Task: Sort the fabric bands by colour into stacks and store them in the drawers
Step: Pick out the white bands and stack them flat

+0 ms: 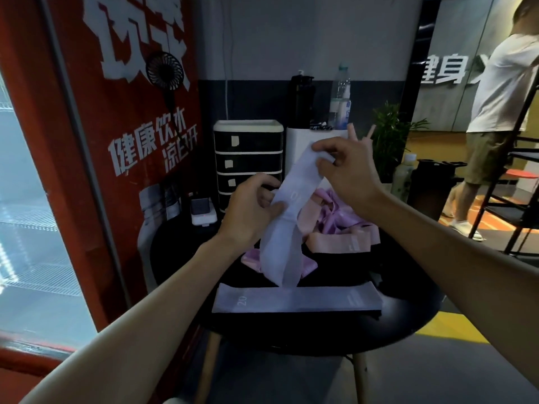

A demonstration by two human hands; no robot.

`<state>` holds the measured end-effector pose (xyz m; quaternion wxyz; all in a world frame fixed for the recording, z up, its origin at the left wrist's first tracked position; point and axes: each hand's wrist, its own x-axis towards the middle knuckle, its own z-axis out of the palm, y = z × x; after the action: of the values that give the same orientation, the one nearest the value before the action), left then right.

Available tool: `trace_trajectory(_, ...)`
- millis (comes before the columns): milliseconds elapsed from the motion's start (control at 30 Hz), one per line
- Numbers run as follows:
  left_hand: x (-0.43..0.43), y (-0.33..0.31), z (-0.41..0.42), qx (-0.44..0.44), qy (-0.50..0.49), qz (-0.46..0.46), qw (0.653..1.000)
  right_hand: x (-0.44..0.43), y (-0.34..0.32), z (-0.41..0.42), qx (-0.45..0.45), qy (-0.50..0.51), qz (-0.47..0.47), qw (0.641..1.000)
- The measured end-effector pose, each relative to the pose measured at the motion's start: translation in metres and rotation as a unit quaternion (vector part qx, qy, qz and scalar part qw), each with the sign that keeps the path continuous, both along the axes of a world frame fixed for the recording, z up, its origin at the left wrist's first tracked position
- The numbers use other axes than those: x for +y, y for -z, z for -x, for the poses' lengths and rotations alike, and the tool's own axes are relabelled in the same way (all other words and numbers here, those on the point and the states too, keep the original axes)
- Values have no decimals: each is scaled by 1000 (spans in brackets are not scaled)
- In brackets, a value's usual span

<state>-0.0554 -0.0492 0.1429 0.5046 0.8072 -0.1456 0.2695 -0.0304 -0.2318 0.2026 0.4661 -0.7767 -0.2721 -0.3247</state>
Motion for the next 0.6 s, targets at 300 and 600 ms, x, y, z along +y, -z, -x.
trace_trajectory(300,1,-24,8,-27,13,42,999,-15,26,-1,88,14,43,995)
trace_trajectory(600,-9,-31,6,-47,12,8,999,8,48,22,53,-92,35,994)
